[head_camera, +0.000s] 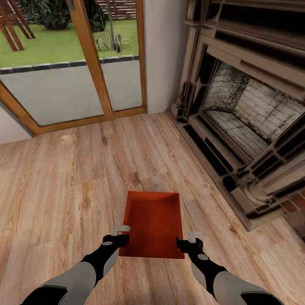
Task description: Move the two storage containers from the living room to the garage. In the garage, place one container on the floor and stack the other container on top of it (either order is fine).
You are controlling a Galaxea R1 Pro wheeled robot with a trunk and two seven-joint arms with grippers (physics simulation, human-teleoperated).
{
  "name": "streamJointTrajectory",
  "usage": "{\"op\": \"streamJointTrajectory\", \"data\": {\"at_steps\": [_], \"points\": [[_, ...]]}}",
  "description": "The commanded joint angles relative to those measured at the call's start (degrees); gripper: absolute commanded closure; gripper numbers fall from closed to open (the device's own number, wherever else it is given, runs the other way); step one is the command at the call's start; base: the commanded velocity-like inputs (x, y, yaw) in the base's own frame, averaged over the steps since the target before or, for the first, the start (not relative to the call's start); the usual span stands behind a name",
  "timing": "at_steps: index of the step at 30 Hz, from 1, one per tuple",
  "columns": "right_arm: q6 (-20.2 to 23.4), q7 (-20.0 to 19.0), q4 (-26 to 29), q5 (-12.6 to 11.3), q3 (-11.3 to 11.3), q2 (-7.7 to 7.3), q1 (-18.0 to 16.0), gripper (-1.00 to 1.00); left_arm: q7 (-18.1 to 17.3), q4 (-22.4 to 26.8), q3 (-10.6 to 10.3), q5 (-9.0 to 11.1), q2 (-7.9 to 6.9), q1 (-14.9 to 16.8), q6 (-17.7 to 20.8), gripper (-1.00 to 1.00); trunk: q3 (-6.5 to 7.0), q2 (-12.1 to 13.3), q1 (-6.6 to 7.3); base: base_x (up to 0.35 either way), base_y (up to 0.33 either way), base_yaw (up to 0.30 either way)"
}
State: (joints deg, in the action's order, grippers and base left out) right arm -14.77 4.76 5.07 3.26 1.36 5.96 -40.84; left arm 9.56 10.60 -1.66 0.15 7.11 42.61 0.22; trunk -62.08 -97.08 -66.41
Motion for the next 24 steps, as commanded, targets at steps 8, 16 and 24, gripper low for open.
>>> {"op": "streamJointTrajectory", "data": {"at_steps": [8,16,24], "points": [[-0.2,0.3,-0.1,0.3,0.1,0.02,0.0,-1.00,0.3,0.3,-0.2,0.0,0.01,0.0,0.0,-1.00,-1.47,-3.2,-1.76,0.000,0.000,0.000],[-0.2,0.2,-0.1,0.3,0.1,0.02,0.0,-1.00,0.3,0.3,-0.2,0.0,0.01,0.0,-0.3,-1.00,-2.91,-6.4,-3.52,0.000,0.000,0.000],[-0.2,-0.1,-0.1,0.3,0.1,0.02,0.0,-1.00,0.3,0.3,-0.2,0.0,0.01,0.0,-0.3,-1.00,-4.34,-9.7,-5.27,0.000,0.000,0.000]]}}
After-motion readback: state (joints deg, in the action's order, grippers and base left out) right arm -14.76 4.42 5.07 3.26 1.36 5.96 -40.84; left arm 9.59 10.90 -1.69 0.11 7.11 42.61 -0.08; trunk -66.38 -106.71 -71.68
